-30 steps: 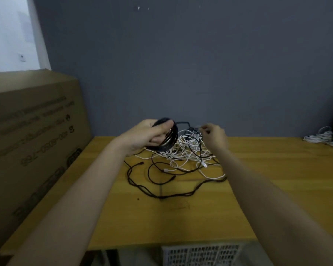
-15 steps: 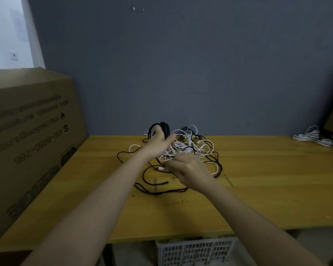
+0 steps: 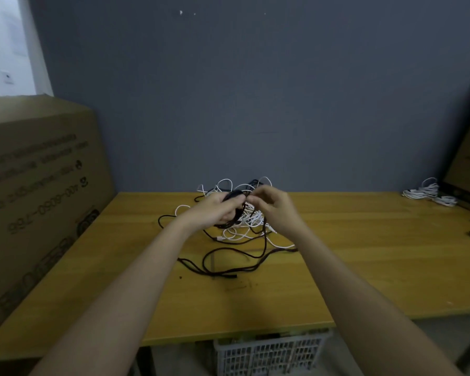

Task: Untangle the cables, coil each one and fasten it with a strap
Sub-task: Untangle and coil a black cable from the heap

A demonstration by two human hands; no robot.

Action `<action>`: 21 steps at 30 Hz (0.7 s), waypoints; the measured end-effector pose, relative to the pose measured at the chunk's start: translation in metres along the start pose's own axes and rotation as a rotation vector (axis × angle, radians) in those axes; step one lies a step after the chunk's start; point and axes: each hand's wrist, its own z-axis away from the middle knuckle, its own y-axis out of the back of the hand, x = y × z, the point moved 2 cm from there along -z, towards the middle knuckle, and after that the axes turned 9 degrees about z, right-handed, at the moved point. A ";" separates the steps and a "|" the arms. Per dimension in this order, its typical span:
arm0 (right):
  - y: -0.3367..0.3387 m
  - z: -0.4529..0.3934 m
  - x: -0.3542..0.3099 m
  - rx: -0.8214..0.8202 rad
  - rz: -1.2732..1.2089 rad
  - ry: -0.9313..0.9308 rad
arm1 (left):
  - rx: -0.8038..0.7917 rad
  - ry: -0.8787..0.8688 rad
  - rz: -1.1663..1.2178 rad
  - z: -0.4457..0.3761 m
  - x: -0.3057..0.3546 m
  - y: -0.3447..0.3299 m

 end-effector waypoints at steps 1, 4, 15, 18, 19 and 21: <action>-0.003 0.004 0.007 -0.036 0.014 -0.020 | 0.045 -0.013 0.062 0.002 0.001 0.005; -0.011 0.013 0.033 -0.130 0.168 -0.106 | 0.109 -0.055 0.188 0.010 0.012 0.017; 0.059 -0.086 -0.029 0.722 -0.193 -0.123 | 0.354 -0.071 0.065 0.000 0.035 0.036; 0.058 -0.083 -0.037 0.652 -0.074 -0.078 | 0.379 -0.085 0.090 -0.006 0.036 0.037; 0.047 -0.079 -0.026 0.428 0.192 -0.182 | 0.406 -0.077 0.113 -0.007 0.035 0.037; 0.032 -0.069 0.009 -0.067 0.586 -0.373 | 0.451 -0.055 0.138 -0.007 0.029 0.037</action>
